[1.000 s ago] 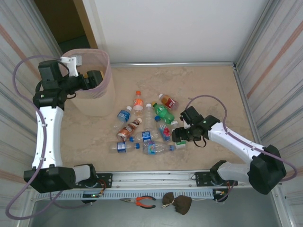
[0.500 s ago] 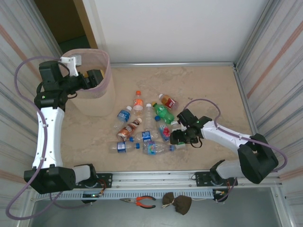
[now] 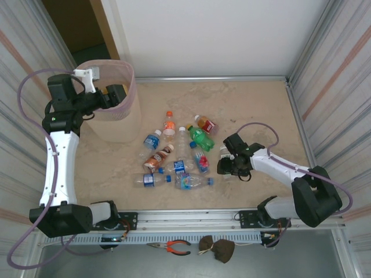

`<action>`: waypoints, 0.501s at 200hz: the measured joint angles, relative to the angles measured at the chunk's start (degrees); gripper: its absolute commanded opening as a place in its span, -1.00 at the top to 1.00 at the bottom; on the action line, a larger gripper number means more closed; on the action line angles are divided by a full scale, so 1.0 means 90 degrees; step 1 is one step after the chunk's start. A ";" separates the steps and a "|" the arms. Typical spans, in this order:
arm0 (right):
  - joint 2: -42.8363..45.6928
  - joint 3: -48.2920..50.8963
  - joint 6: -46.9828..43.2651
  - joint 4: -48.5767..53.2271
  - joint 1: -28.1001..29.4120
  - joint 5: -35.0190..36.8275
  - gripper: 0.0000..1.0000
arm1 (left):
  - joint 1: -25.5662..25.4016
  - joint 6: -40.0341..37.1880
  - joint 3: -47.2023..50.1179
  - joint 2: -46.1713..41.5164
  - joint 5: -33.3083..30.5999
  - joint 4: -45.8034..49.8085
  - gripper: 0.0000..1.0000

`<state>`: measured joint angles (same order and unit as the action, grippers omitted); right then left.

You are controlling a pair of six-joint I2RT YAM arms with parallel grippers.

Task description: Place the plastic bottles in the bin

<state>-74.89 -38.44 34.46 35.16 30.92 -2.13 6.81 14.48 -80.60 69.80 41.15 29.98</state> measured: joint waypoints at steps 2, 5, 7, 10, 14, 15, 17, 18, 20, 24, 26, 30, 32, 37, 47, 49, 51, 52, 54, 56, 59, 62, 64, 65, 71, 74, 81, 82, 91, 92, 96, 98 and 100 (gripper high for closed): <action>0.0000 0.0000 0.0002 0.0002 -0.0007 0.0005 -0.52 | 0.0000 0.0000 0.0000 0.0000 0.0000 -0.0002 -0.72; 0.0000 0.0000 0.0019 0.0010 -0.0022 0.0017 -0.53 | 0.0000 0.0005 0.0002 0.0000 0.0002 -0.0005 -0.72; 0.0000 0.0000 0.0015 0.0017 -0.0024 0.0024 -0.54 | 0.0000 0.0007 0.0005 0.0000 0.0002 -0.0010 -0.72; 0.0000 0.0000 0.0022 0.0022 -0.0024 0.0049 -0.55 | 0.0000 0.0022 0.0007 0.0000 0.0005 -0.0015 -0.72; 0.0000 0.0000 0.0036 0.0032 -0.0029 0.0068 -0.56 | 0.0000 0.0027 0.0012 0.0000 0.0015 -0.0024 -0.72; 0.0000 0.0000 0.0036 0.0032 -0.0029 0.0070 -0.56 | 0.0000 0.0034 0.0015 0.0000 0.0019 -0.0027 -0.72; 0.0000 0.0000 0.0044 0.0036 -0.0029 0.0080 -0.57 | 0.0000 0.0044 0.0017 0.0000 0.0027 -0.0029 -0.72; 0.0000 0.0000 0.0049 0.0039 -0.0029 0.0087 -0.57 | 0.0000 0.0041 0.0019 0.0000 0.0029 -0.0029 -0.72; 0.0000 0.0000 0.0058 0.0046 -0.0029 0.0090 -0.58 | 0.0000 0.0046 0.0019 0.0000 0.0036 -0.0029 -0.72; -0.0002 0.0000 0.0061 0.0058 -0.0027 0.0102 -0.59 | 0.0000 0.0051 0.0027 0.0000 0.0046 -0.0034 -0.72; -0.0007 0.0000 0.0068 0.0070 -0.0022 0.0109 -0.59 | 0.0000 0.0056 0.0032 0.0000 0.0049 -0.0039 -0.72; -0.0010 0.0000 0.0070 0.0090 -0.0012 0.0121 -0.60 | 0.0000 0.0068 0.0044 0.0000 0.0063 -0.0046 -0.72; -0.0017 0.0000 0.0080 0.0097 -0.0005 0.0138 -0.60 | 0.0000 0.0070 0.0053 0.0000 0.0070 -0.0049 -0.72; -0.0032 -0.0002 0.0083 0.0124 0.0017 0.0185 -0.60 | 0.0000 0.0083 0.0061 0.0000 0.0095 -0.0053 -0.72; -0.0097 -0.0005 0.0104 0.0170 0.0124 0.0311 -0.60 | 0.0000 0.0092 0.0085 0.0000 0.0107 -0.0080 -0.73; -0.0112 -0.0010 0.0107 0.0192 0.0151 0.0347 -0.60 | 0.0000 0.0092 0.0087 0.0000 0.0112 -0.0080 -0.73; -0.0134 -0.0012 0.0107 0.0202 0.0182 0.0386 -0.60 | 0.0000 0.0092 0.0090 0.0000 0.0114 -0.0080 -0.73; -0.0143 -0.0015 0.0109 0.0209 0.0194 0.0393 -0.60 | 0.0000 0.0095 0.0090 0.0000 0.0117 -0.0080 -0.73; -0.0170 -0.0022 0.0112 0.0223 0.0238 0.0425 -0.60 | 0.0000 0.0095 0.0092 0.0000 0.0119 -0.0080 -0.73; -0.0192 -0.0032 0.0119 0.0255 0.0274 0.0464 -0.60 | 0.0000 0.0095 0.0092 0.0000 0.0121 -0.0083 -0.73; -0.0233 -0.0049 0.0124 0.0287 0.0330 0.0505 -0.60 | 0.0000 0.0095 0.0095 0.0000 0.0124 -0.0087 -0.73; -0.0274 -0.0068 0.0124 0.0313 0.0386 0.0559 -0.60 | 0.0000 0.0095 0.0095 0.0000 0.0126 -0.0095 -0.72; -0.0306 -0.0083 0.0126 0.0328 0.0427 0.0595 -0.60 | 0.0000 0.0095 0.0095 0.0000 0.0134 -0.0100 -0.72; -0.0328 -0.0092 0.0126 0.0342 0.0454 0.0614 -0.60 | 0.0000 0.0095 0.0095 0.0000 0.0138 -0.0102 -0.72; -0.0415 -0.0136 0.0126 0.0379 0.0559 0.0702 -0.60 | 0.0000 0.0097 0.0097 0.0002 0.0143 -0.0124 -0.72; -0.0457 -0.0155 0.0126 0.0389 0.0602 0.0748 -0.59 | 0.0000 0.0100 0.0097 0.0002 0.0146 -0.0141 -0.72; -0.0539 -0.0194 0.0129 0.0408 0.0704 0.0823 -0.59 | 0.0000 0.0114 0.0102 0.0005 0.0148 -0.0172 -0.72; -0.0549 -0.0197 0.0126 0.0410 0.0712 0.0833 -0.59 | 0.0000 0.0114 0.0102 0.0005 0.0148 -0.0175 -0.72; -0.0619 -0.0221 0.0129 0.0430 0.0787 0.0937 -0.58 | 0.0000 0.0126 0.0114 0.0005 0.0153 -0.0204 -0.72; -0.0624 -0.0221 0.0129 0.0432 0.0789 0.0942 -0.57 | 0.0000 0.0129 0.0117 0.0005 0.0155 -0.0209 -0.72; -0.0641 -0.0223 0.0131 0.0437 0.0806 0.0971 -0.57 | 0.0000 0.0141 0.0126 0.0005 0.0160 -0.0223 -0.72; -0.0651 -0.0223 0.0131 0.0440 0.0816 0.0988 -0.56 | 0.0000 0.0141 0.0131 0.0005 0.0160 -0.0221 -0.72; -0.0658 -0.0223 0.0131 0.0444 0.0821 0.1008 -0.56 | 0.0000 0.0143 0.0136 0.0005 0.0165 -0.0221 -0.72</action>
<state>-80.82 -40.45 35.64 39.16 38.30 6.94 6.81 15.77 -79.37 69.84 42.63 27.99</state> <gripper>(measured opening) 0.788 0.862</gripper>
